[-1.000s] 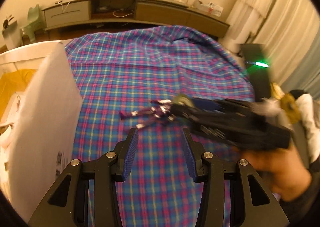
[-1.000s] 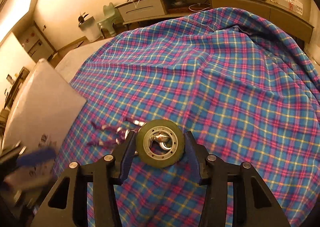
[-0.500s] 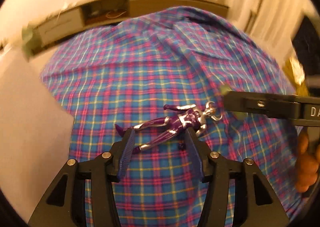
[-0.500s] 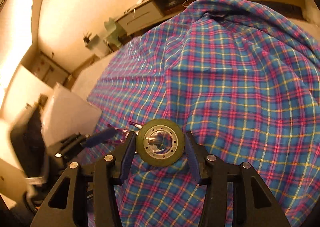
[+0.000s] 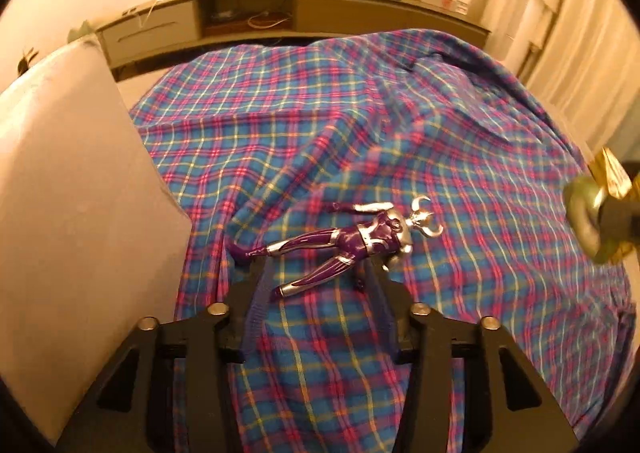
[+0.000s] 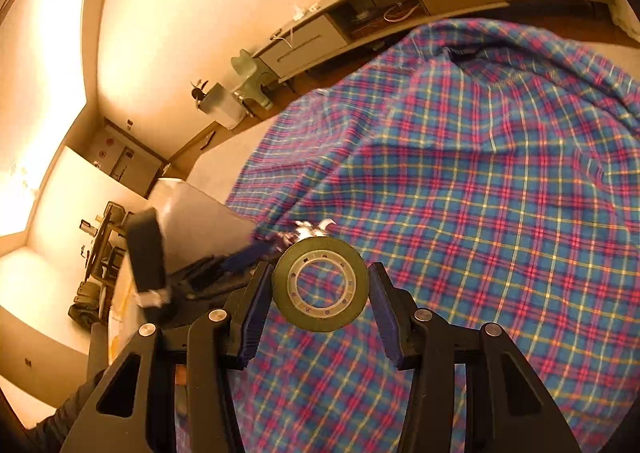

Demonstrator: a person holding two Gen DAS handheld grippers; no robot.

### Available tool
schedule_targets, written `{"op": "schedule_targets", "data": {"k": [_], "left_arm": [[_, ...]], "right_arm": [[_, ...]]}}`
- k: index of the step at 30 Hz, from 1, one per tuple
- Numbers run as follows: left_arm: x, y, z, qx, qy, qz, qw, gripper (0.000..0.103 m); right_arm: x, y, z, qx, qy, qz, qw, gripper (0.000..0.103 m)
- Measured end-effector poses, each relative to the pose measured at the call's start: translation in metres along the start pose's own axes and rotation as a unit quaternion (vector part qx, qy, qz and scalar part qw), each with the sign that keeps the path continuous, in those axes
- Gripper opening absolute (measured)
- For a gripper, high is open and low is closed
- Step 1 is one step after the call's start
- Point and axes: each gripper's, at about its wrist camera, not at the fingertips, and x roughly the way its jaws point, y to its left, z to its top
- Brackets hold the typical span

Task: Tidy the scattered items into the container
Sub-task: 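Grasp the purple action figure with left tool while right tool grasps green tape roll, then lift the figure and tape roll and carry both over the white box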

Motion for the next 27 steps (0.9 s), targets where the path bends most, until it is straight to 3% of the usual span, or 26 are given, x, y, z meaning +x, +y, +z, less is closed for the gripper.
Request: {"op": "schedule_targets", "data": {"k": [1,8,9,11,12,15,20,22,27], "left_arm": [[-0.003,-0.001,-0.002,0.002,0.002,-0.001,1.0000,0.020],[-0.025,-0.008,-0.012,0.010,0.006,-0.049,0.9987,0.019],[-0.026,-0.011,-0.012,0.017,0.007,-0.053,0.9984,0.020],[-0.026,-0.020,-0.009,0.047,0.001,-0.025,0.9986,0.047],[-0.026,-0.024,-0.006,0.058,-0.009,-0.007,0.9983,0.049],[-0.020,-0.028,0.006,0.067,-0.027,0.010,0.9973,0.052],[0.013,-0.032,0.007,0.083,-0.013,0.019,0.9963,0.055],[0.014,-0.020,0.009,0.045,-0.009,-0.005,0.9989,0.048],[0.007,-0.011,0.008,0.010,0.005,-0.017,0.9998,0.047]], "right_arm": [[-0.001,0.002,0.000,-0.001,-0.001,0.000,1.000,0.050],[-0.026,0.022,-0.019,-0.007,-0.005,0.004,1.000,0.050],[-0.032,0.024,-0.023,-0.007,-0.005,0.004,1.000,0.050],[-0.040,0.032,-0.032,-0.007,-0.005,0.008,1.000,0.050],[-0.043,0.036,-0.036,-0.008,-0.005,0.010,1.000,0.050],[-0.055,0.050,-0.051,-0.020,-0.007,0.012,1.000,0.050],[-0.073,0.067,-0.078,-0.042,-0.021,0.005,0.999,0.050],[-0.071,0.066,-0.086,-0.037,-0.016,0.007,0.999,0.050],[-0.051,0.063,-0.093,-0.048,0.004,-0.020,0.999,0.050]]}}
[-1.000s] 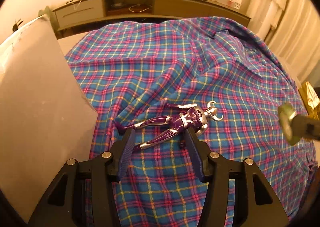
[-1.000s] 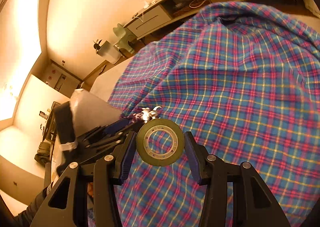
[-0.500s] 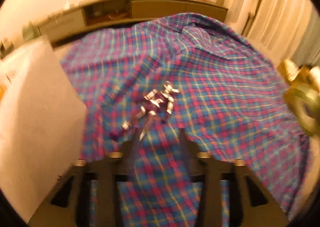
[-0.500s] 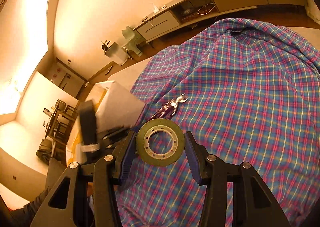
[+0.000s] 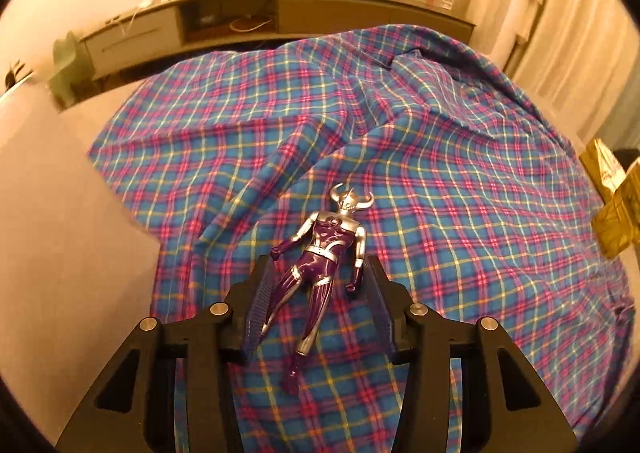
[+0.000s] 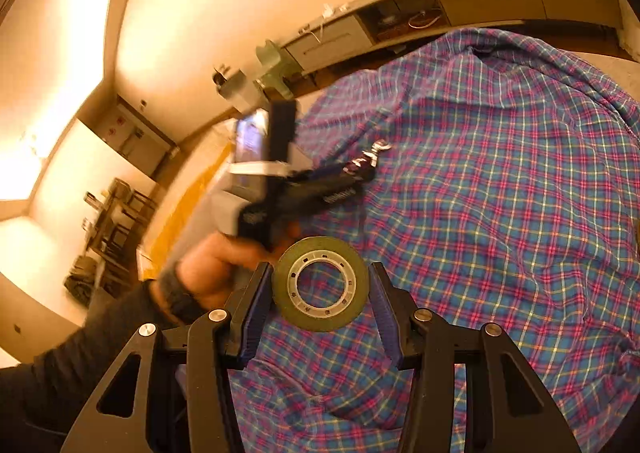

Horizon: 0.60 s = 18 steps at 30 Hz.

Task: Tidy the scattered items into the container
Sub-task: 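Lift the figure and tape roll and carry both over the white box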

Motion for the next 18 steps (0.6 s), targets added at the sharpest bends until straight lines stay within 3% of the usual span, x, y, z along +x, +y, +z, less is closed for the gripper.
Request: {"op": "schedule_targets", "data": {"k": [10,18], "left_arm": [[-0.053,-0.014,-0.016,-0.023,-0.025,-0.028,0.9990,0.047],[-0.101,-0.027,-0.044,-0.021,-0.039,-0.019,0.9988,0.048]], "right_arm": [[0.003,-0.005,-0.003,0.002,-0.005,-0.020,1.000,0.050],[-0.001,-0.004,-0.002,0.002,-0.017,-0.033,0.999,0.050]]}}
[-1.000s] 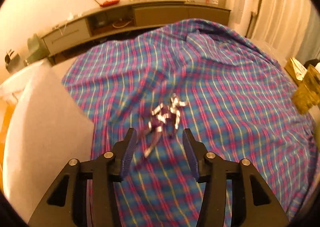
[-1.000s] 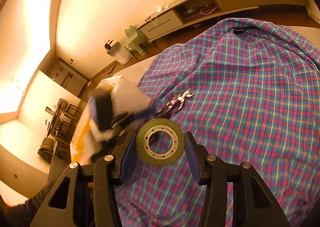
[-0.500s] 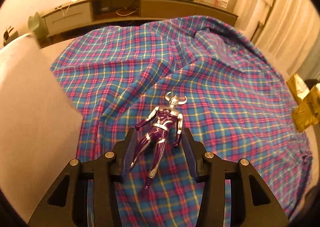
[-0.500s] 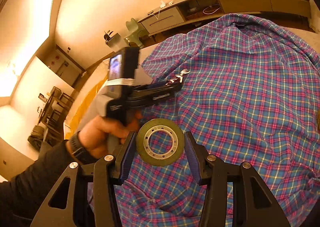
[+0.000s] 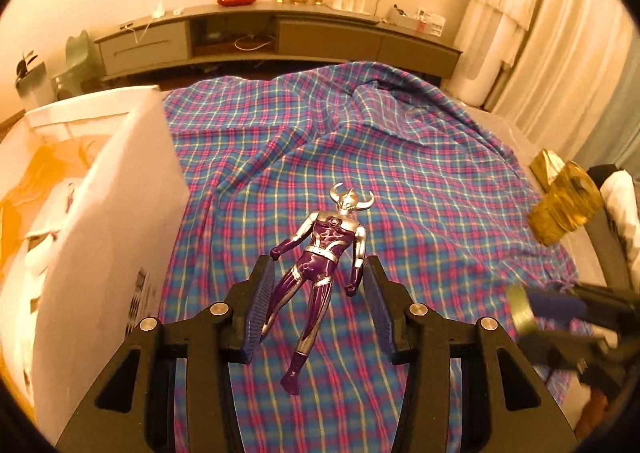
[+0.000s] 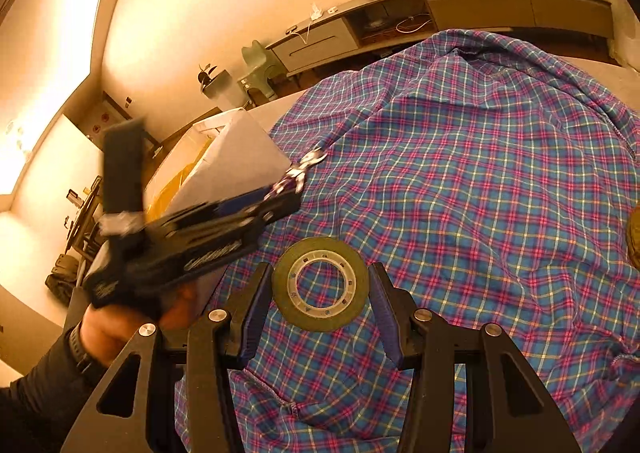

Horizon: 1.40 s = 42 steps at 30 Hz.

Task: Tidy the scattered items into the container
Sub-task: 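Lift the figure and tape roll and carry both over the white box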

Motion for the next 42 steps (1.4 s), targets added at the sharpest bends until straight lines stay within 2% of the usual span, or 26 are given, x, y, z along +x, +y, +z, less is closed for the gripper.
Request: {"op": "schedule_targets", "data": {"k": [9,13,21,30,42], "left_arm": [[-0.054,-0.010,-0.029,0.006,-0.004,0.008,0.9999,0.048],[-0.080,-0.013,-0.038,0.007,-0.015,0.015,0.9998,0.048],[-0.116,-0.014,-0.056,0.010,-0.029,0.019,0.9993,0.048],[-0.146,-0.006,-0.075,-0.007,-0.043,-0.003,0.9991,0.048],[-0.173,0.024,-0.089,-0.046,-0.060,-0.035,0.9966,0.048]], "right_arm": [[-0.002,0.010,-0.007,0.006,-0.010,0.001,1.000,0.050],[0.001,0.021,-0.019,0.005,-0.009,0.008,1.000,0.050],[0.002,0.046,-0.051,-0.012,-0.014,-0.004,1.000,0.050],[-0.014,0.076,-0.069,-0.052,-0.042,-0.031,0.997,0.050],[-0.023,0.124,-0.079,-0.056,-0.051,0.006,0.997,0.050]]}}
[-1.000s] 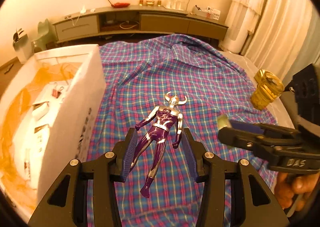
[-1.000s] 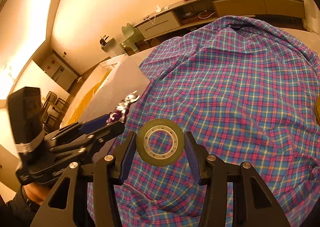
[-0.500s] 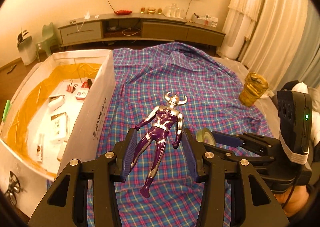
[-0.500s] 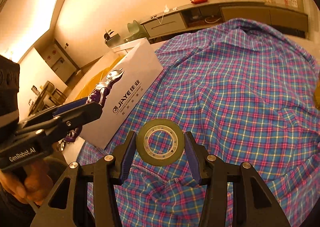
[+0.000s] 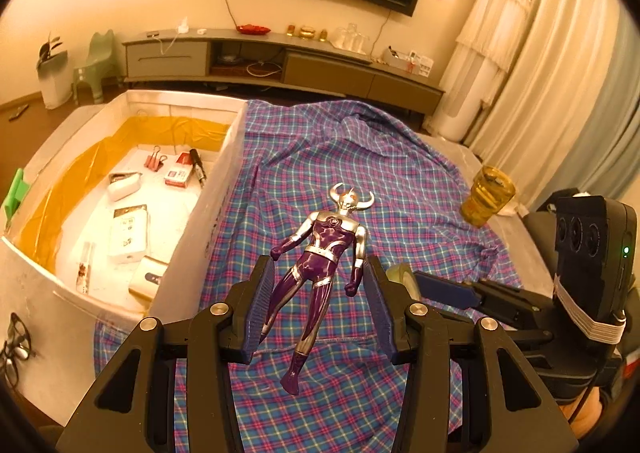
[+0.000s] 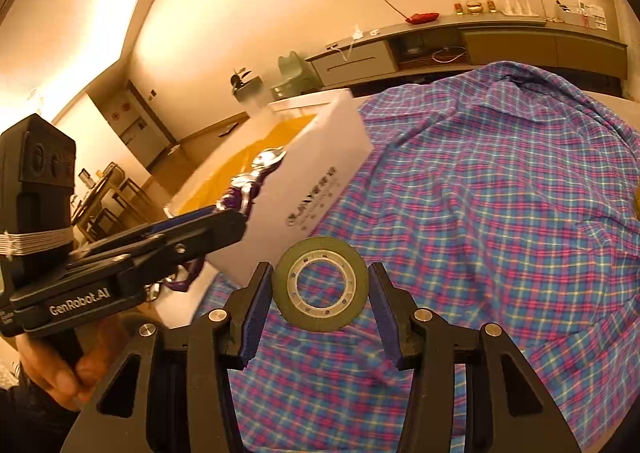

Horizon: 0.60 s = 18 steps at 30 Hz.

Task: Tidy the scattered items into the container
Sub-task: 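Lift the figure and tape roll and carry both over the white box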

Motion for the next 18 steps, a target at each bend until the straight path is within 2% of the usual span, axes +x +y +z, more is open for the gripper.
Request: {"op": "schedule_targets", "data": {"k": [18], "left_arm": [[-0.032,0.073,-0.010,-0.079,-0.025,-0.030,0.9961,0.048]], "right_arm": [[0.015,0.058,0.022,-0.022,0.011,0.017,1.000,0.050]]}}
